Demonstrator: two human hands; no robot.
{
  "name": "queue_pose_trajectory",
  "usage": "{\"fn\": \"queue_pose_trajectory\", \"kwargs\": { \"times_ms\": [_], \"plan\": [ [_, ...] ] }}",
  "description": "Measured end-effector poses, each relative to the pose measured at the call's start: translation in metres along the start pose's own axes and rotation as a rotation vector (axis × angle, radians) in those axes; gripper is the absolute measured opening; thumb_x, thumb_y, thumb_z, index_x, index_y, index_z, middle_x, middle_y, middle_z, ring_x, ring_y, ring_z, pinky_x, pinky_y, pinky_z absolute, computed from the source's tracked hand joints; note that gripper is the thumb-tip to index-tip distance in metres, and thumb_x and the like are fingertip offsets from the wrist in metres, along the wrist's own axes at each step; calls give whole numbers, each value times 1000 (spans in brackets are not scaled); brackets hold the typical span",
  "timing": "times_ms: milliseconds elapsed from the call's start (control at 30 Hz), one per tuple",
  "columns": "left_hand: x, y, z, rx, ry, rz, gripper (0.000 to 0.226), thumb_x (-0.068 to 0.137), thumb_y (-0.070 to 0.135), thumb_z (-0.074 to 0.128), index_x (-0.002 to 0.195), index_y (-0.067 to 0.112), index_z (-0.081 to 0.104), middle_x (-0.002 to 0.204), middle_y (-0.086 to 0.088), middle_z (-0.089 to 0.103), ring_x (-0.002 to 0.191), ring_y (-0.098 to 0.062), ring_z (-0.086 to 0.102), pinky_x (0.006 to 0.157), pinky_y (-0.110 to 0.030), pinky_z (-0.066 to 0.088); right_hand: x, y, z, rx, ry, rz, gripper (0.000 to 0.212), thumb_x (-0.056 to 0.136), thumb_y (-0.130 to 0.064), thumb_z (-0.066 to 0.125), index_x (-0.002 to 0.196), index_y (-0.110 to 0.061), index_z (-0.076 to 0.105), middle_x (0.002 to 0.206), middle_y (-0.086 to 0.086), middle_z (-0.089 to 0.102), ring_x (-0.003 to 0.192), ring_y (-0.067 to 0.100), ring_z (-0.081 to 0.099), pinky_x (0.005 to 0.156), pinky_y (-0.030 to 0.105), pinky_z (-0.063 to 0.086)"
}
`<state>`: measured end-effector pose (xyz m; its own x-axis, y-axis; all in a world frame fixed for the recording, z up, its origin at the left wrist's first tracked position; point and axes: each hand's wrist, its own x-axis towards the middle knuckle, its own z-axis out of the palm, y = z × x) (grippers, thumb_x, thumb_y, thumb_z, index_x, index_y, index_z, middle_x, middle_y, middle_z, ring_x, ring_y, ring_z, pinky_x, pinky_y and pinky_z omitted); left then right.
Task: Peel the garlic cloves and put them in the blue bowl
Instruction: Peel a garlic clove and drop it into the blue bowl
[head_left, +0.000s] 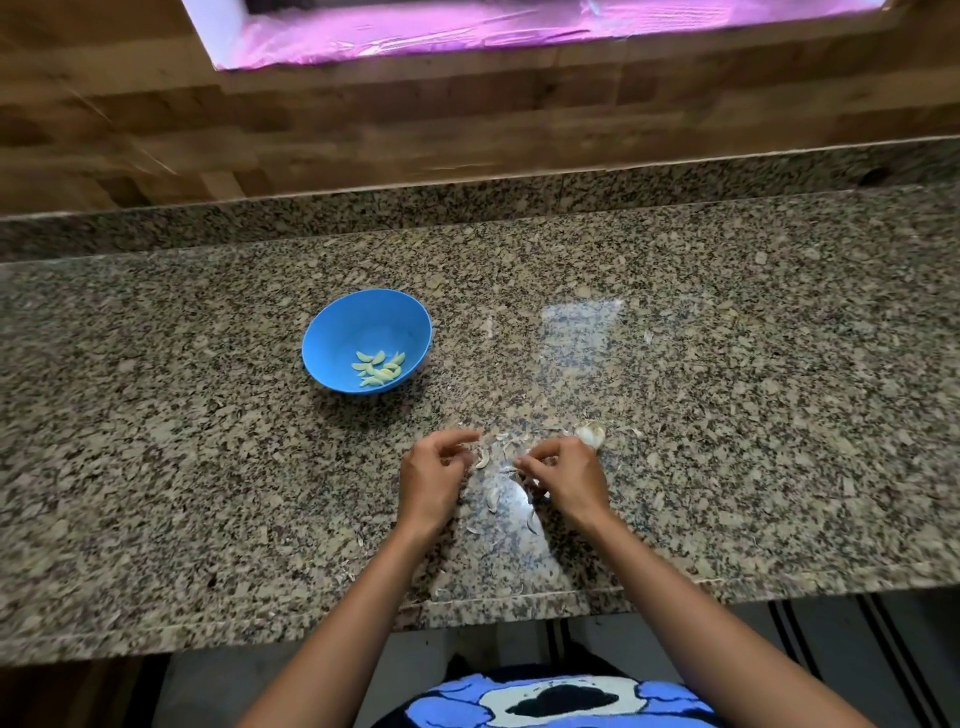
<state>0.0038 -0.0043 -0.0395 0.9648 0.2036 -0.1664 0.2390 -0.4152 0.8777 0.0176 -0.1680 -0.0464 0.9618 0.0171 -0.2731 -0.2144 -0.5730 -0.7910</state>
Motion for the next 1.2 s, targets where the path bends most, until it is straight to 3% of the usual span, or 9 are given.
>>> {"fn": "queue_pose_trajectory", "kwargs": {
  "times_ms": [133, 200, 300, 400, 533, 733, 833, 1067, 1200],
  "plan": [
    [-9, -1, -2, 118, -63, 25, 18, 83, 18, 68, 101, 18, 68, 101, 4, 68, 79, -3, 65, 66, -19, 57, -7, -1, 1, 74, 36, -5, 18, 85, -9, 63, 93, -26, 67, 104, -10, 65, 75, 29, 66, 64, 43, 57],
    [-20, -1, 5, 284, -173, 54, 19, 82, 26, 70, 99, 17, 68, 94, 3, 69, 75, -3, 65, 67, -16, 55, -10, -2, 1, 90, 101, -15, 22, 88, -13, 60, 108, -20, 65, 110, -4, 66, 77, 29, 66, 69, 43, 57],
    [-34, -2, 19, 555, -170, 209, 14, 88, 22, 62, 96, 12, 68, 93, -1, 67, 80, -8, 62, 76, -21, 55, -15, -1, 3, 112, 163, -53, 26, 90, -17, 58, 116, -18, 62, 113, -1, 65, 81, 29, 67, 71, 39, 57],
    [-32, -2, 19, 501, -154, 196, 11, 90, 18, 61, 94, 11, 67, 89, 0, 66, 77, -9, 61, 77, -22, 55, -16, -1, 5, 135, 64, -124, 24, 89, -17, 59, 112, -17, 64, 110, -3, 67, 90, 7, 62, 81, 21, 52],
    [-21, 8, -1, 141, -156, 41, 7, 88, 20, 63, 90, 13, 64, 77, 0, 68, 66, -9, 65, 66, -25, 58, -12, -4, 5, 181, -117, -145, 21, 89, -17, 59, 109, -18, 66, 104, -5, 68, 93, 5, 62, 89, 31, 52],
    [-9, 19, -16, -18, -224, 47, 16, 83, 7, 67, 97, 11, 72, 86, 2, 72, 75, -2, 67, 70, -19, 55, -13, -16, 3, 216, -312, -173, 21, 89, -17, 58, 108, -18, 67, 79, -12, 68, 60, -3, 56, 56, 14, 44],
    [-5, 17, -20, 31, -203, 109, 10, 78, 12, 74, 88, 15, 75, 83, 4, 73, 78, -6, 68, 75, -25, 57, -12, -20, -2, 281, -353, -163, 15, 88, -20, 58, 98, -21, 70, 77, -4, 71, 50, 6, 49, 46, 19, 38],
    [-5, 16, -23, 16, -177, 223, 12, 78, 16, 74, 90, 16, 74, 81, 7, 72, 75, -6, 67, 70, -23, 56, 4, -31, -18, 195, -513, -183, 13, 89, -17, 58, 85, -14, 71, 69, 6, 68, 45, 10, 46, 39, 17, 34],
    [0, 10, -21, 319, -250, 421, 12, 90, 18, 61, 92, 10, 70, 69, 1, 65, 54, -8, 56, 52, -16, 46, 7, -26, -17, -25, -370, -292, 13, 89, -20, 57, 82, -17, 68, 64, -4, 62, 45, -1, 46, 44, 14, 37]
  ]
}}
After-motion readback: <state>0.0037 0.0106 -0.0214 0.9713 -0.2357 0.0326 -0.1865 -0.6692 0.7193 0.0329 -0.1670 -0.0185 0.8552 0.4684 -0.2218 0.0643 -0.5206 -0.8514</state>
